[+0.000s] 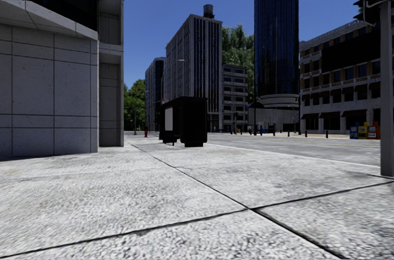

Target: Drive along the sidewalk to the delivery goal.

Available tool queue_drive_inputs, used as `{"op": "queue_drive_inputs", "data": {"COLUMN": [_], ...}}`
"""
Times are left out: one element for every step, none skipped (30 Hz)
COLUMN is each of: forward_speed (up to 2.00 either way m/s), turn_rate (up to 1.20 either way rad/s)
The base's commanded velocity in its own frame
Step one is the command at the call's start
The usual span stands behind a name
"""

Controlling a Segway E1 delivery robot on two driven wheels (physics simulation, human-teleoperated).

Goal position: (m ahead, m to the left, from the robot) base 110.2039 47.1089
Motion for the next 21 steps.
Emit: {"op": "queue_drive_inputs", "data": {"forward_speed": [2.0,2.0,2.0,2.0,2.0,2.0,2.0,2.0,2.0,2.0,2.0,2.0,2.0,2.0,2.0,2.0,2.0,2.0,2.0,2.0,2.0], "turn_rate": [0.0,0.0,0.0,0.0,0.0,0.0,0.0,0.0,0.0,0.0,0.0,0.0,0.0,0.0,0.0,0.0,0.0,0.0,0.0,0.0,0.0]}}
